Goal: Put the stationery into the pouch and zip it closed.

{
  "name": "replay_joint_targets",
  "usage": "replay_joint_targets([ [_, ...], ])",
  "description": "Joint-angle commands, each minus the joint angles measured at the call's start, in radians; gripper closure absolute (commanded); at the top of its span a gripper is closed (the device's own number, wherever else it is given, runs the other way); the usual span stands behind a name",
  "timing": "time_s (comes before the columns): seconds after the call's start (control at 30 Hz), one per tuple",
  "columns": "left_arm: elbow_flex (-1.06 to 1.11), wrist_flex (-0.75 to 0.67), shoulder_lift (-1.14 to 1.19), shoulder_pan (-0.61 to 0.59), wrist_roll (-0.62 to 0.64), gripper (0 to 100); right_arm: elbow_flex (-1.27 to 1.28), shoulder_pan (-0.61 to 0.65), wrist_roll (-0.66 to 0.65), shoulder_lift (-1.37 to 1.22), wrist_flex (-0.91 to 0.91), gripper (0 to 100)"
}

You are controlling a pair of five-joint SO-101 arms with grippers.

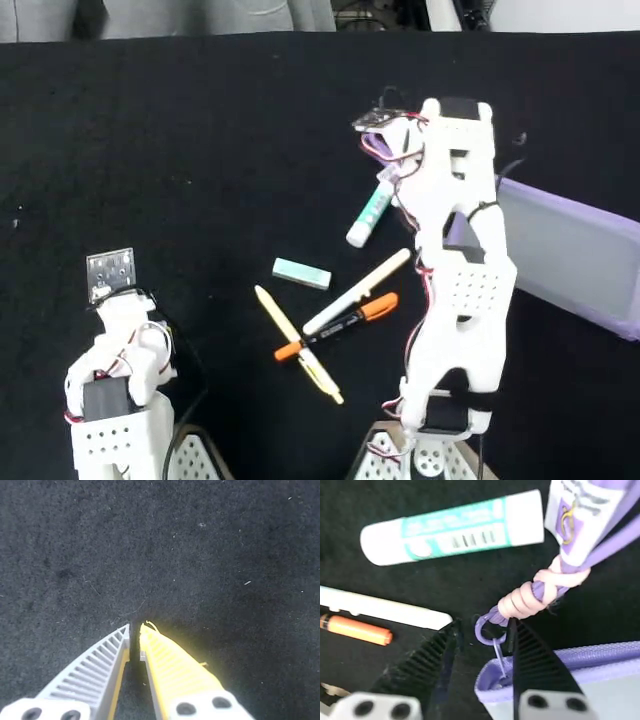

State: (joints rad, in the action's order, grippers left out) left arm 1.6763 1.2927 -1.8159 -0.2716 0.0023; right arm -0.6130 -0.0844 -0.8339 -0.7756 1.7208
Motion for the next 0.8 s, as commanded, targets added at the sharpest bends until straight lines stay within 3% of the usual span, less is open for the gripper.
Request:
replay_joint_targets([
  [0.0,0.024,-0.018,-0.008,-0.008,-0.003,95,-0.005,0.02,0.069,0.058,-0.071,84.6],
  [0.37,0.024,-0.018,-0.008,-0.008,-0.003,95,-0.016,0.005,0.121,0.004,-0.121,84.6],
  [0.77,0.024,-0.018,-0.008,-0.008,-0.003,95,-0.226,-0.017,0.173,-0.045,-0.126,84.5],
])
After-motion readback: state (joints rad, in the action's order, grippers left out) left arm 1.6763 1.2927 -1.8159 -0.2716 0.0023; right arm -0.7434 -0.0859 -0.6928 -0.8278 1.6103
